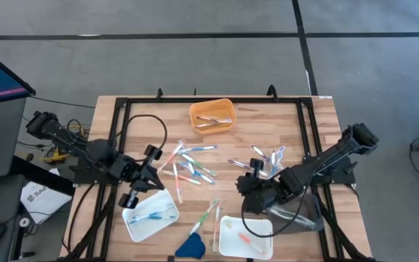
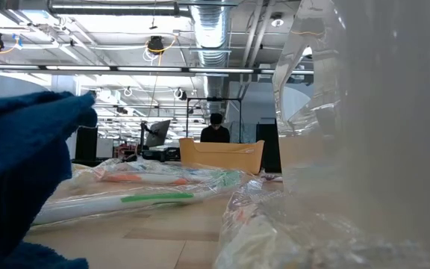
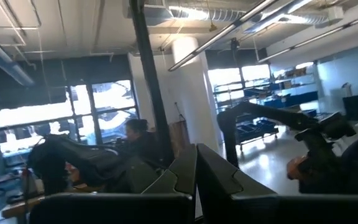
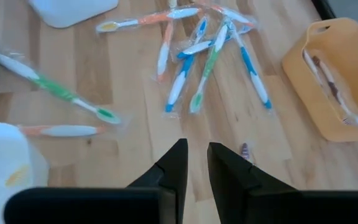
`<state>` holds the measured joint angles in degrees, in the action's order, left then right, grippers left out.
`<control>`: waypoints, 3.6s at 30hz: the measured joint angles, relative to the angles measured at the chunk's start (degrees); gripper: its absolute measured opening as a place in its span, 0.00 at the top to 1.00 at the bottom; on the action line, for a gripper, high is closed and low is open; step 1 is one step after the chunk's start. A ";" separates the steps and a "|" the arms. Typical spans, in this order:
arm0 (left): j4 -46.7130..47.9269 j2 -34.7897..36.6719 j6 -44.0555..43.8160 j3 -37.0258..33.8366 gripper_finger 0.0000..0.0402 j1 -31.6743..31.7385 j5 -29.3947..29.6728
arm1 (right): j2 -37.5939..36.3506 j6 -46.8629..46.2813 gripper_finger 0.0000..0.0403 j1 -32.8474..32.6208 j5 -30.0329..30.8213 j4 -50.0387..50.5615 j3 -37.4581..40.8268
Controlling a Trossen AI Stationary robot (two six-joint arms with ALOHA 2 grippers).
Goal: Pick & Place Toothbrushes
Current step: Put the purple toothbrush into the yellow bin
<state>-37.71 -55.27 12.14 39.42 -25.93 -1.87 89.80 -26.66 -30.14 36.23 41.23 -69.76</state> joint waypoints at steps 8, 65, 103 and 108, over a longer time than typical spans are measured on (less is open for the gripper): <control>0.00 0.00 10.69 0.00 1.00 0.17 14.61 | -0.02 7.37 0.86 5.15 2.05 -1.67 1.23; -10.80 -9.68 12.46 0.07 1.00 46.53 3.93 | -0.45 44.13 0.86 42.12 -41.23 -21.83 6.19; -10.71 -9.66 7.37 0.02 1.00 41.60 3.91 | -0.44 17.99 0.70 35.84 -37.47 -0.11 18.10; -10.71 -9.66 7.41 0.02 1.00 41.18 3.87 | -0.44 15.77 0.55 34.89 -36.41 -0.08 18.10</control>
<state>-48.42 -64.93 19.55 39.44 15.24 2.00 89.36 -10.89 4.75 -0.18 41.15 -51.66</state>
